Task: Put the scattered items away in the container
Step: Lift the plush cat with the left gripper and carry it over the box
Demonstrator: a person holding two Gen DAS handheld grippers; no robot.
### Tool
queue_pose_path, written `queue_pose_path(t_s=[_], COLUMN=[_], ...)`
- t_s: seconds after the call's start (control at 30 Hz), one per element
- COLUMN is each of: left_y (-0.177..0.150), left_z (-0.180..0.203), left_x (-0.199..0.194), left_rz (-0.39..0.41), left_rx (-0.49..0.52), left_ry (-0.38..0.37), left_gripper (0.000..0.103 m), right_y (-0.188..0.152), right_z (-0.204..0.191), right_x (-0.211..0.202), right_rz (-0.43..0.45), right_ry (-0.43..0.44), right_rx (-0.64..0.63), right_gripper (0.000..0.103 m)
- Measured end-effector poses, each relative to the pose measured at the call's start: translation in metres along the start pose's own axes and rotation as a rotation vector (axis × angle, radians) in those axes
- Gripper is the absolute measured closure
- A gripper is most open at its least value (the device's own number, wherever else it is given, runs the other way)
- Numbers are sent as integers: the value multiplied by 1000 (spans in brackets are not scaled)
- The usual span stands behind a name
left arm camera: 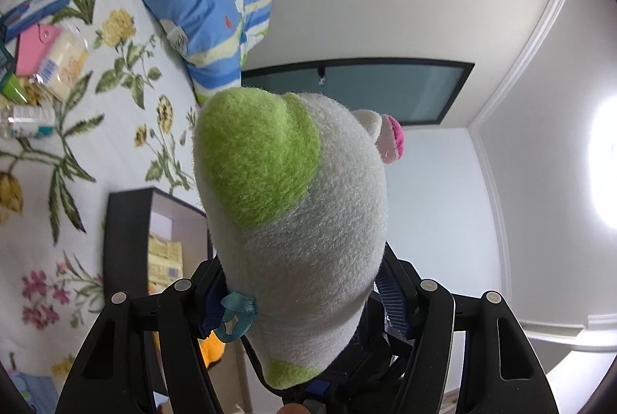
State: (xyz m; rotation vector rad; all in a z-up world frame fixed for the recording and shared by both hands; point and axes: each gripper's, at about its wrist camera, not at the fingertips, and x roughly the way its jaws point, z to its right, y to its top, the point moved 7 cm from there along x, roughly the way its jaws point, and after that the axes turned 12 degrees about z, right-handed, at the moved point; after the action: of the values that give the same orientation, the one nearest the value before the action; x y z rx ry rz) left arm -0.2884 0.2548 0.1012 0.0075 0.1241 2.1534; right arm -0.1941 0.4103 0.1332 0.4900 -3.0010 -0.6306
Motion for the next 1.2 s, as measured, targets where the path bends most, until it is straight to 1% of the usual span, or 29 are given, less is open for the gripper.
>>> queue_pose_path(t_s=[0.23,0.4,0.6,0.77,0.93,1.2], left_y=[-42,-72,-101,-121,-133,-135], left_z=[4,1,-12,-34,-59,-87], left_x=[37,67,104,130,147,157], left_rz=[-67,-119,-180,-219,-240,-251], left_rx=[9,0,-11,-30,-62,-89], left_ry=[6,11,24,52,81,110], left_gripper=[36,36,36,36,36,36], right_y=[32,56,81,93,101,99], right_z=[21,42,74,104,134,164], right_x=[-40,-67,-95,-107,-110,-104], right_rz=[55,95,141,159,159,149], right_ry=[-21,-50,-96,-134,-173,-203], right_rx=[11,19,36,58,79,107], right_gripper=[45,45,45,45,45,45])
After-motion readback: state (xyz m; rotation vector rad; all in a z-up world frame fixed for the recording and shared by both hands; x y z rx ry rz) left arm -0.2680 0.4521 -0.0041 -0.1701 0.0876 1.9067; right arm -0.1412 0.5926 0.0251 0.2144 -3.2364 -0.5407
